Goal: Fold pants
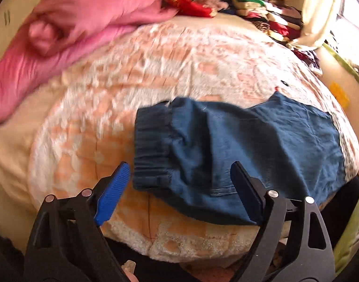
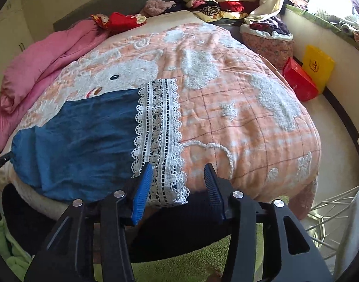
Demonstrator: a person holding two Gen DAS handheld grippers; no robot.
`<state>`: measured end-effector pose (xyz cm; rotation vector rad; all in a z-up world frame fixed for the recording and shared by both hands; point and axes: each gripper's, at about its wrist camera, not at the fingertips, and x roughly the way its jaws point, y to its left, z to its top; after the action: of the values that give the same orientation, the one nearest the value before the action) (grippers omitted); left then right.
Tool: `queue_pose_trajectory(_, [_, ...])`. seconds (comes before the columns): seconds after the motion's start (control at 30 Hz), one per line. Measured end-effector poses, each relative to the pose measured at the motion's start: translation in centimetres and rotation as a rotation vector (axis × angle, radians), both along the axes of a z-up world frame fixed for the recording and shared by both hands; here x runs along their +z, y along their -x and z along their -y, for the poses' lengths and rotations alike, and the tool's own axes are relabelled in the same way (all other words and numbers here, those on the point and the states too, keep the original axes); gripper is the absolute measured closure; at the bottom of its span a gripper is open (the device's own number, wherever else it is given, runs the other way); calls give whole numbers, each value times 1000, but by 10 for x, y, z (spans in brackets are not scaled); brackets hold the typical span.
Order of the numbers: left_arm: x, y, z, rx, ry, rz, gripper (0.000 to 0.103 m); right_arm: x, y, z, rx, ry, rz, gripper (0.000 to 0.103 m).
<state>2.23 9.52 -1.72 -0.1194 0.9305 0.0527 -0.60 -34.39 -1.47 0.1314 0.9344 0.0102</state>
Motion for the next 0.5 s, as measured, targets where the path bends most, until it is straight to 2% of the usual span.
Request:
queue_pose_trajectory(0.1, [-11, -1, 0, 5, 31, -24, 25, -4, -3, -11, 60, 11, -27, 58])
queue_pose_trajectory(0.13, [-12, -1, 2, 4, 11, -19, 31, -7, -5, -15, 77, 16, -39, 58])
queue_pose_trajectory(0.17, [-13, -1, 3, 11, -26, -10, 56, -13, -8, -20, 95, 25, -64, 58])
queue_pose_trajectory(0.2, [-13, -1, 2, 12, -32, -2, 70, -18, -11, -22, 98, 40, -82, 58])
queue_pose_trajectory(0.27, [-8, 2, -3, 15, -5, 11, 70, -30, -15, -25, 100, 89, -133, 58])
queue_pose_trajectory(0.33, [-2, 0, -3, 18, -74, 34, 71, -39, -17, -25, 88, 124, -167, 58])
queue_pose_trajectory(0.4, [0, 1, -6, 34, -133, 50, 71, -44, -17, -20, 77, 118, -179, 58])
queue_pose_trajectory(0.5, [-7, -8, -13, 37, -96, 20, 69, -49, -17, -17, 72, 112, -190, 58])
